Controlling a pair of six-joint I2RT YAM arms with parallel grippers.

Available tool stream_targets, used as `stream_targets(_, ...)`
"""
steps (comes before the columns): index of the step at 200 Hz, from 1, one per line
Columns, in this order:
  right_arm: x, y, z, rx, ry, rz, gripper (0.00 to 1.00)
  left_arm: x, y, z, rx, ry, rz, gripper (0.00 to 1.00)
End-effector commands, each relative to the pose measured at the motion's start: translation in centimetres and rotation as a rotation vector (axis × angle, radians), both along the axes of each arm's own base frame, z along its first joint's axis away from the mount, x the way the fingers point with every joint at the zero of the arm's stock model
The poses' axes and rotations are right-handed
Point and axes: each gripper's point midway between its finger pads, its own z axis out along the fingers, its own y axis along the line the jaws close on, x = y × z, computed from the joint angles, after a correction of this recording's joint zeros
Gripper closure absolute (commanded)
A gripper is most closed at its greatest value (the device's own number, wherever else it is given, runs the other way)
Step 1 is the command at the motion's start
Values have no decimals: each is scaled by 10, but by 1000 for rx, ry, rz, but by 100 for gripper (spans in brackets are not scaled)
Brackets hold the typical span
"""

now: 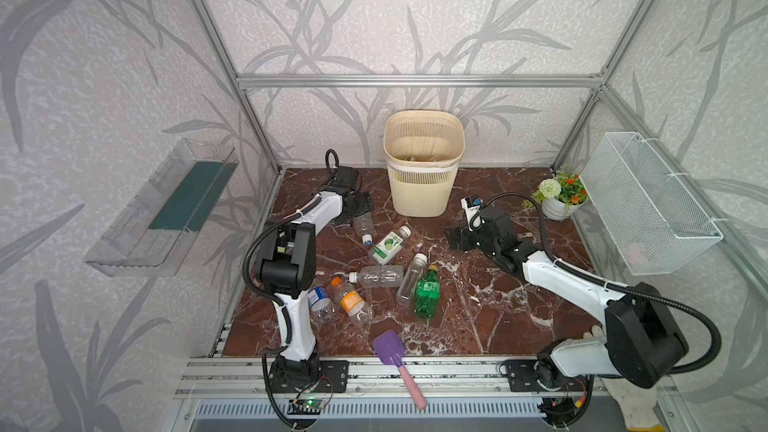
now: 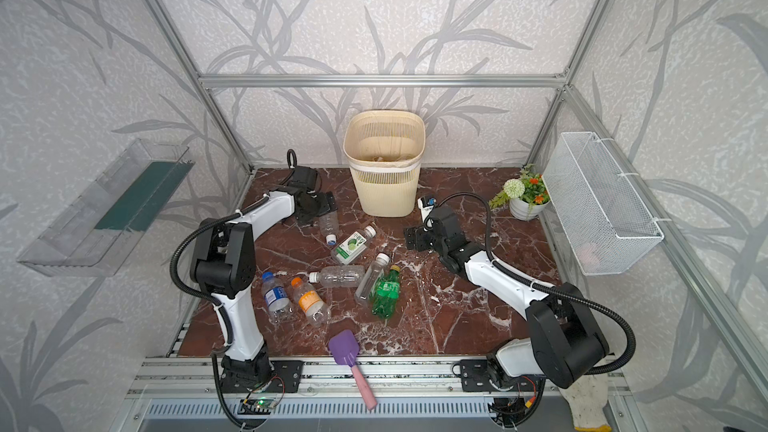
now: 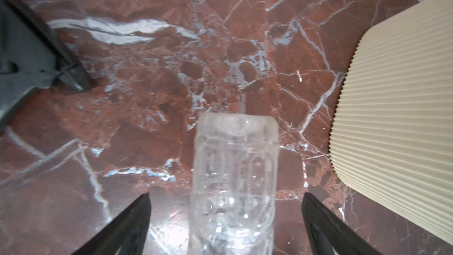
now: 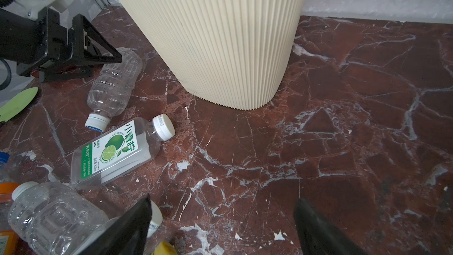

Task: Throw the plastic bottles in the bin
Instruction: 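Lower the left gripper onto the clear ridged bottle and grasp it, then lift the clear ridged bottle with the left gripper and release it over the bin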

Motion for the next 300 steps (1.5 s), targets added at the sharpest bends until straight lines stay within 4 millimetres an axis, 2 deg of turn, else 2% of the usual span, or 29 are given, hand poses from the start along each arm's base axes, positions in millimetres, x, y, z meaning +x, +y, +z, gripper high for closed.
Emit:
stream_targets(1,4,1,-1,9,-8,-9,9,1,-7,-8,14,29,-32,7)
stream_targets(29,6,0,-2,6,-9,-16,9,-1,-5,-23,28,68,-26,8)
stream_targets(76,7,-2,-1,4,-11,-26,9,-6,1,-33,58,90,-11,14)
stream_targets(134,8,-1,-1,16,-8,-30,10,-11,2,-29,61,65,-21,28)
stream_targets(149,9,0,-2,20,-5,-30,10,-13,3,-29,62,67,-23,35)
stream_targets(189,9,1,4,24,-13,-27,11,-18,6,-18,70,34,-20,45)
stream_targets(237,9,1,-3,7,6,-20,11,-34,11,10,72,-51,-31,47)
stream_targets(300,13,10,-15,24,43,0,12,-61,18,105,32,-331,-8,47)
